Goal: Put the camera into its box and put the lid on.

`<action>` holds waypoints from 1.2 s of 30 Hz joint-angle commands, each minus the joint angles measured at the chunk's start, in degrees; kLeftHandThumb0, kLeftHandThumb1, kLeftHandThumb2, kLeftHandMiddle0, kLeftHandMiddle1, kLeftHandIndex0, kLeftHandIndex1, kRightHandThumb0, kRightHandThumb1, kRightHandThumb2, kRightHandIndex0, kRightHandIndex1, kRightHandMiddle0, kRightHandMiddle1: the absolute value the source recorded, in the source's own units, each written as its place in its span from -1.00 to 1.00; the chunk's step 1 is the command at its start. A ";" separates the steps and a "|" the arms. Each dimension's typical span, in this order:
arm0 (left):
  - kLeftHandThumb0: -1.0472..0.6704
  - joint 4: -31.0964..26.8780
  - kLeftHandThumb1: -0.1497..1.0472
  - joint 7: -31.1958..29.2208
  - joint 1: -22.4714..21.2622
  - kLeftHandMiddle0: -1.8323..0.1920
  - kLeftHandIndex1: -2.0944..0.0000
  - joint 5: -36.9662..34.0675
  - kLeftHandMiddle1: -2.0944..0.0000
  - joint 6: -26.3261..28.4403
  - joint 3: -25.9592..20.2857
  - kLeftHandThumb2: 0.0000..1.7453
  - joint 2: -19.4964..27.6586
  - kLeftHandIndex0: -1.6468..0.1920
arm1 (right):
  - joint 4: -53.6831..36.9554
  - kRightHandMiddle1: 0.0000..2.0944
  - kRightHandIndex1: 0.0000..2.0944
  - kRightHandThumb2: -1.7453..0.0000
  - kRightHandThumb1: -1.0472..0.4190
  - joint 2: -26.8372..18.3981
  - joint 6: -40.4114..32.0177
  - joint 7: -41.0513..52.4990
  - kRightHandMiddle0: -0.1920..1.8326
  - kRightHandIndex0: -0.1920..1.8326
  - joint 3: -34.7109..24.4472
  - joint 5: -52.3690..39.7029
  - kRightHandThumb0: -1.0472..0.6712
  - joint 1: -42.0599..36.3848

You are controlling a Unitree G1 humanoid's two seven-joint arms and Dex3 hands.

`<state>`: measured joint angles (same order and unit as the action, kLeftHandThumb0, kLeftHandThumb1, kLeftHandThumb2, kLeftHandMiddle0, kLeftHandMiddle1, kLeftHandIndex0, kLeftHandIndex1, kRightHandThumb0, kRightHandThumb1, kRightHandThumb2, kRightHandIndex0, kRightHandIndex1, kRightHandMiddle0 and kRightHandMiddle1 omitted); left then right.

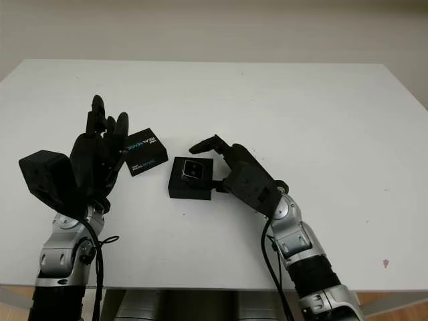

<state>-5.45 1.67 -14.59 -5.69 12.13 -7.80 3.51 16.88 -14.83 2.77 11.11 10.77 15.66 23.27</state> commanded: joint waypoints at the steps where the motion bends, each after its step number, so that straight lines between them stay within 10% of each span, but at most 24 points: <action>1: -0.62 -0.81 1.00 0.07 -0.07 1.00 1.00 0.09 1.00 0.11 0.10 -0.53 0.10 1.00 | -1.85 -0.52 -0.97 0.94 -0.78 -0.40 0.96 -0.35 -0.74 -0.76 -0.83 -0.35 -0.52 -0.27; 13: -0.60 -0.89 1.00 0.25 0.16 1.00 1.00 -0.03 1.00 0.23 0.15 -0.53 -0.19 1.00 | -2.74 -0.86 -0.98 0.88 -0.96 -4.19 12.07 1.02 -0.88 -0.92 1.01 2.71 -0.70 0.15; 21: -0.59 -0.65 1.00 0.23 0.18 1.00 1.00 -0.06 1.00 -0.32 0.13 -0.52 -0.18 1.00 | 2.15 -0.92 -0.97 0.35 -1.00 -9.88 27.74 -1.26 -0.92 -0.97 7.70 15.75 -0.80 4.13; 36: -0.61 -1.58 1.00 0.83 0.60 1.00 1.00 0.31 1.00 0.72 0.54 -0.52 -0.26 1.00 | 6.61 -0.94 -0.96 0.32 -1.00 -10.12 26.50 -2.12 -0.92 -0.97 11.58 23.90 -0.82 8.87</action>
<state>-5.70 2.30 -14.10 -5.68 12.57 -7.53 3.29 23.20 -24.49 29.54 9.24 22.16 39.26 31.02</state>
